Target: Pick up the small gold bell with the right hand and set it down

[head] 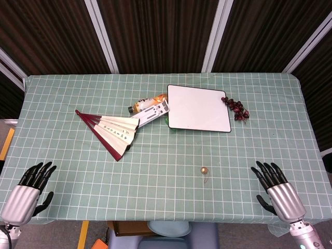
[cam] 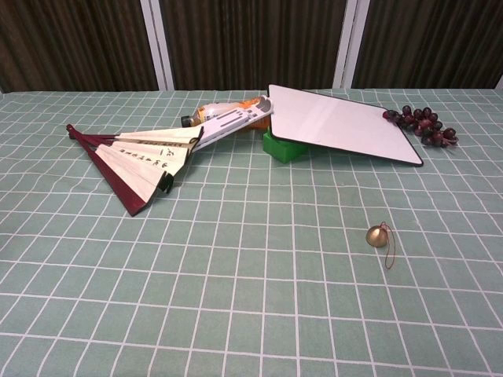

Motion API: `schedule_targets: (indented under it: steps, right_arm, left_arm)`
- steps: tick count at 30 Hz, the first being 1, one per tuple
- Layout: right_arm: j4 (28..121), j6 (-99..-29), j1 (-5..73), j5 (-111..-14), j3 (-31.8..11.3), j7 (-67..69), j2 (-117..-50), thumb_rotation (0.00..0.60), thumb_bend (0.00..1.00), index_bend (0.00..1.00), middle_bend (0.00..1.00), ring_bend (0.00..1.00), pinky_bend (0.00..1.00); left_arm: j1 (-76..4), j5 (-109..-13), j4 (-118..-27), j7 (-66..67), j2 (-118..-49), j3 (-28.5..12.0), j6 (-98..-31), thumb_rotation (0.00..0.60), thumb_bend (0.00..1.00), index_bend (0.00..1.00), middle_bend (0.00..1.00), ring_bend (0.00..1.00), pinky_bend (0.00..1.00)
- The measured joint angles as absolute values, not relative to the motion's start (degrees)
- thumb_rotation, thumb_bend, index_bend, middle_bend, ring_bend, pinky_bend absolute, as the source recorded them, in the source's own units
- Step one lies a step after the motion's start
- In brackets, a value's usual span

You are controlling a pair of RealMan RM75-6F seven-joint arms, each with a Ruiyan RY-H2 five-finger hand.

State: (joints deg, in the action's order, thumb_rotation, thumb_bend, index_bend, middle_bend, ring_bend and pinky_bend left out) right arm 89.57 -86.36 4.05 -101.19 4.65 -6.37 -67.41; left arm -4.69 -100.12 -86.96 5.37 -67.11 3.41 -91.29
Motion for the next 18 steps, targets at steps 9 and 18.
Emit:
schedule_targets:
  steps: [9, 18]
  right_arm:
    - [90.16, -80.27, 7.44, -100.74, 3.76, -8.36, -69.06, 0.6, 0.42, 0.0, 0.0, 0.0, 0.0]
    - [91.04, -62.41, 20.23, -96.07, -1.84, -12.37, -74.71, 0.6, 0.43, 0.37, 0.0, 0.0, 0.0]
  left_arm:
    - [-5.01, -100.79, -86.66, 4.44, -67.22, 3.43, -91.28, 0.6, 0.45, 0.05, 0.05, 0.01, 0.13]
    - [-5.15, -101.16, -86.61, 3.51, -66.9, 3.44, -91.53, 0.6, 0.45, 0.05, 0.05, 0.01, 0.13]
